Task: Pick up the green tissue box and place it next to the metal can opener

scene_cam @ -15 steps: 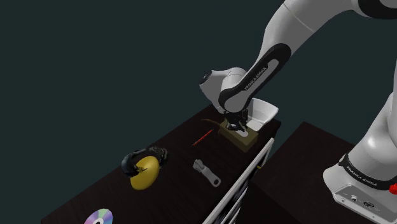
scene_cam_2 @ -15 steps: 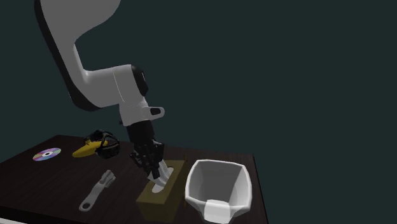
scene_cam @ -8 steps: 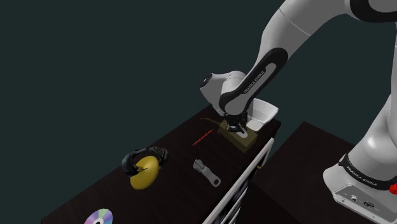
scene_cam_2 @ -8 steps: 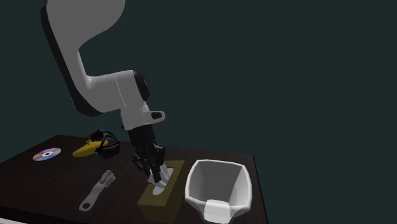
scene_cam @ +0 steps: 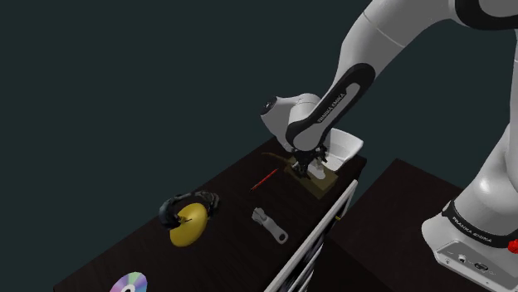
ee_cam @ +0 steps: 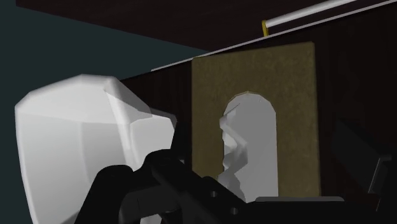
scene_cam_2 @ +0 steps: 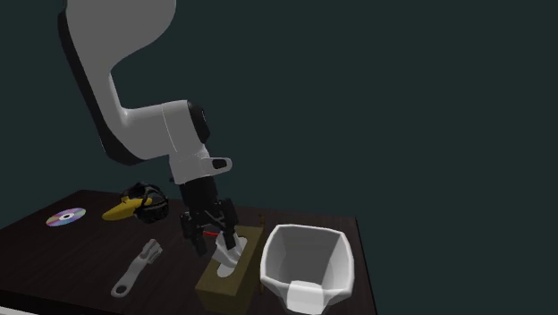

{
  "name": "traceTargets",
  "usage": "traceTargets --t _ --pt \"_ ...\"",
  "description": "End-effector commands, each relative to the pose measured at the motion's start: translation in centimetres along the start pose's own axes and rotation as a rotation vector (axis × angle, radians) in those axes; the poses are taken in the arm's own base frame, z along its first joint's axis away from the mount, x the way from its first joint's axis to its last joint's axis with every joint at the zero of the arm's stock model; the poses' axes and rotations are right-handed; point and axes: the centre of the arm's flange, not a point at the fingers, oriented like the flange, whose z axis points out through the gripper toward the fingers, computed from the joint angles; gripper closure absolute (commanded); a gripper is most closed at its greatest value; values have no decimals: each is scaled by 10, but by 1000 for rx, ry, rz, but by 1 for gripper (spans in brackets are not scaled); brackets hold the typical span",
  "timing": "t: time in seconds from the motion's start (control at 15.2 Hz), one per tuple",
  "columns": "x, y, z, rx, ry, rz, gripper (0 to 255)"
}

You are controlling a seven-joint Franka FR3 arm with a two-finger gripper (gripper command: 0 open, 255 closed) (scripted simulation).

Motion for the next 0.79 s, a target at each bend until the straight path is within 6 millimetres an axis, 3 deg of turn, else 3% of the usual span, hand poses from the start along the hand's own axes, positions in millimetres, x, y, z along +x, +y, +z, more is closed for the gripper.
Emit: traceTargets --t 0.0,0.26,0.73 --pt "-1 0 0 0 0 0 0" --pt "-1 0 -50 0 0 0 0" --pt "-1 0 -50 0 0 0 0"
